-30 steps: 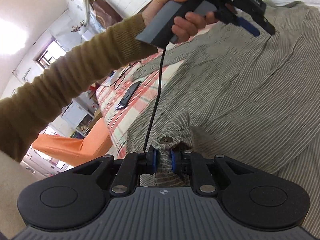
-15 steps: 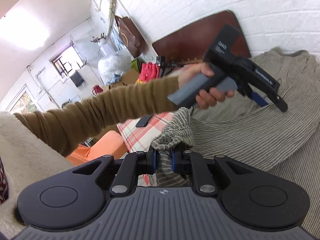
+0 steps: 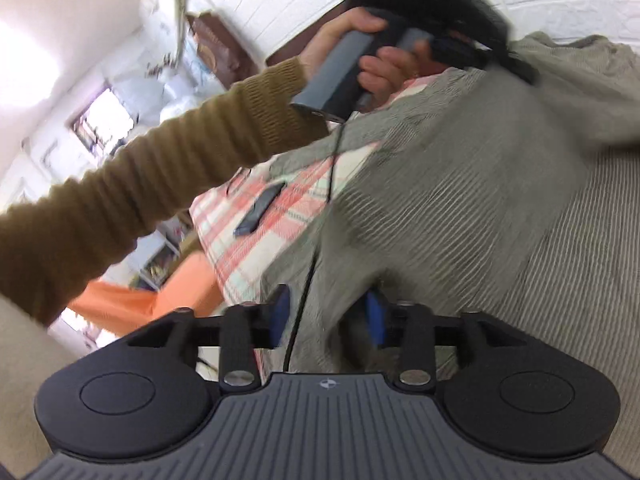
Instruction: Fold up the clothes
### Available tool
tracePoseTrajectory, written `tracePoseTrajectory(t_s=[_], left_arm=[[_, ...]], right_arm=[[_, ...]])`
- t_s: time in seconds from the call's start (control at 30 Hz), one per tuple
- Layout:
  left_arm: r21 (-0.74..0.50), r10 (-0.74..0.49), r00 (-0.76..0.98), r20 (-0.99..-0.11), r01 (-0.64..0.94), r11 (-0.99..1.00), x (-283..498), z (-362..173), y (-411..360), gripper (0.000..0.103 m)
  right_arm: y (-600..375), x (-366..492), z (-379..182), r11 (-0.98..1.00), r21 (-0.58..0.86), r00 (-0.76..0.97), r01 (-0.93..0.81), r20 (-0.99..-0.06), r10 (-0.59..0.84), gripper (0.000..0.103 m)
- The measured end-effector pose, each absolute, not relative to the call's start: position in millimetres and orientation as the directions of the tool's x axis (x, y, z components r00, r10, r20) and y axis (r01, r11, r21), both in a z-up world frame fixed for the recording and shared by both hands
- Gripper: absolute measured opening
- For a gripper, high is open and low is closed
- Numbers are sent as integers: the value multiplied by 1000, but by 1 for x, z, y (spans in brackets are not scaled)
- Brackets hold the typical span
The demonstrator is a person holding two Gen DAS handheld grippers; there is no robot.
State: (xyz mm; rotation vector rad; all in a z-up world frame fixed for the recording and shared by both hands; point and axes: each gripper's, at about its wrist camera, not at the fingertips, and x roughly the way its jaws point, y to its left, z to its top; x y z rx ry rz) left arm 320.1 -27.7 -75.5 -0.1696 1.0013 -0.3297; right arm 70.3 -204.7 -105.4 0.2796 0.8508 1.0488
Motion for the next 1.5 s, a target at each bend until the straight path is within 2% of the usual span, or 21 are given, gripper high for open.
tracePoseTrajectory(t_s=[0.13, 0.17, 0.23, 0.27, 0.3, 0.5, 0.8, 0.87, 0.9, 0.93, 1.0, 1.17, 1.27, 1.5], left_arm=[[-251, -289, 486, -825, 142, 957, 339, -80, -7, 5], [-253, -285, 481, -829, 132, 958, 342, -83, -6, 13], [-262, -294, 472, -831, 135, 956, 342, -88, -4, 18], [-258, -291, 470, -833, 134, 957, 342, -91, -5, 25], [-255, -288, 468, -836, 134, 958, 343, -94, -6, 25], [-258, -293, 450, -843, 139, 956, 351, -105, -13, 25], [-291, -309, 461, -832, 111, 950, 359, -99, -13, 25], [-290, -309, 462, -831, 114, 950, 360, -98, -14, 25], [-291, -310, 463, -831, 114, 950, 360, -98, -14, 25], [-292, -311, 463, -830, 113, 950, 361, -98, -15, 25], [-307, -325, 457, -828, 115, 945, 363, -97, -13, 25], [-286, -299, 489, -819, 105, 953, 373, -81, -6, 27], [-284, -289, 504, -814, 90, 955, 378, -77, -1, 27], [-262, -253, 507, -824, 54, 963, 387, -86, 5, 27]], right_arm=[[-245, 62, -97, 586, 554, 365, -592, -463, 807, 47], [-259, 57, -95, 631, 537, 421, -560, -472, 775, 48], [-289, 41, -90, 727, 486, 526, -485, -501, 687, 52], [-305, 31, -90, 766, 470, 572, -438, -512, 641, 54], [-316, 21, -91, 797, 458, 604, -394, -525, 600, 57], [-334, -25, -104, 918, 308, 675, -249, -625, 392, 58], [-302, -40, -127, 942, -11, 671, -335, -705, 230, 57], [-292, -41, -131, 933, -112, 694, -343, -699, 171, 54], [-289, -38, -132, 931, -144, 698, -336, -701, 144, 33], [-290, -37, -129, 933, -126, 691, -336, -706, 154, 5], [-291, -34, -122, 938, -80, 676, -336, -714, 181, 5], [-278, -31, -101, 875, 47, 578, -481, -734, 357, 5], [-261, -20, -108, 831, 134, 499, -540, -743, 445, 5], [-225, 7, -141, 782, 228, 393, -581, -762, 514, 8]])
